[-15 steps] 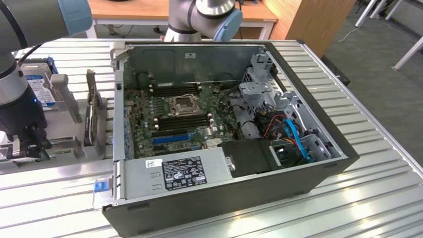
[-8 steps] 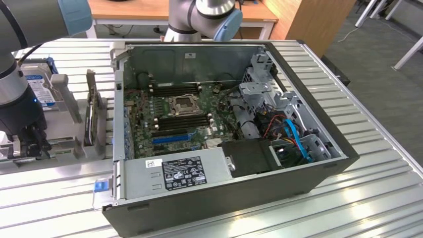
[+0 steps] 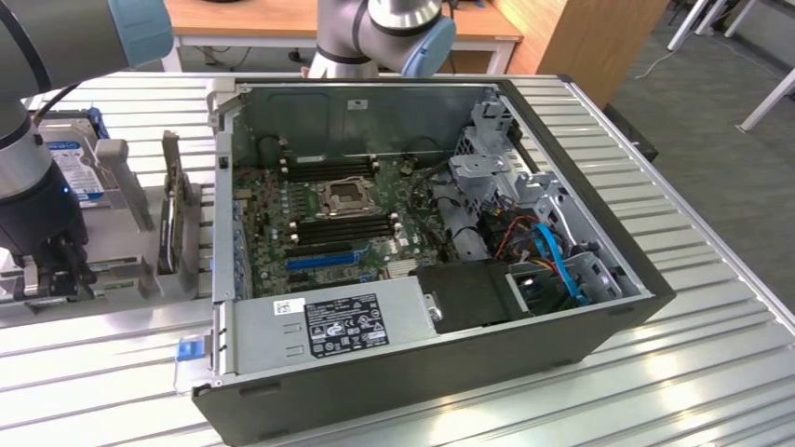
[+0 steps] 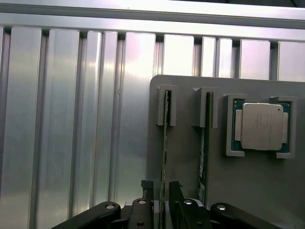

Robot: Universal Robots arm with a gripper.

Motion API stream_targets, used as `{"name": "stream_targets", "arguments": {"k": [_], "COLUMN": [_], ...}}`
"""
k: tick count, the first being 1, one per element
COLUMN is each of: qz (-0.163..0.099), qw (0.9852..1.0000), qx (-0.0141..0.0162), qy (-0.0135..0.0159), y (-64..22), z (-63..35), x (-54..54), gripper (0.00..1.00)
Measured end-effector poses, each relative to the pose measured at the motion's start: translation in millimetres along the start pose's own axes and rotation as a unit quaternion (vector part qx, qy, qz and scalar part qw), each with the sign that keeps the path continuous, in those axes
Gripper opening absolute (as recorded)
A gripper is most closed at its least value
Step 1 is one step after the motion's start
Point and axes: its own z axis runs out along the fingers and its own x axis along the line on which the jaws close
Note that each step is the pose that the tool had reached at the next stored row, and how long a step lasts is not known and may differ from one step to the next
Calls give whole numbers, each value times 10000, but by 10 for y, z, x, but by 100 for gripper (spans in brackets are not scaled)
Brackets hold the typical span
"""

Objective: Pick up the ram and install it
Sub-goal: 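Pick up the ram and move it above insertion slot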

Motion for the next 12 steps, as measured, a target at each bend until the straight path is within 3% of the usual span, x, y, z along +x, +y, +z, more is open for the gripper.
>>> {"name": "stream_targets", "arguments": {"k": [12], "qz": [-1], "qw": [10000], "qx": [0], "qy": [0], "y": [0], "z": [7], "x": [8], "gripper": [27]}}
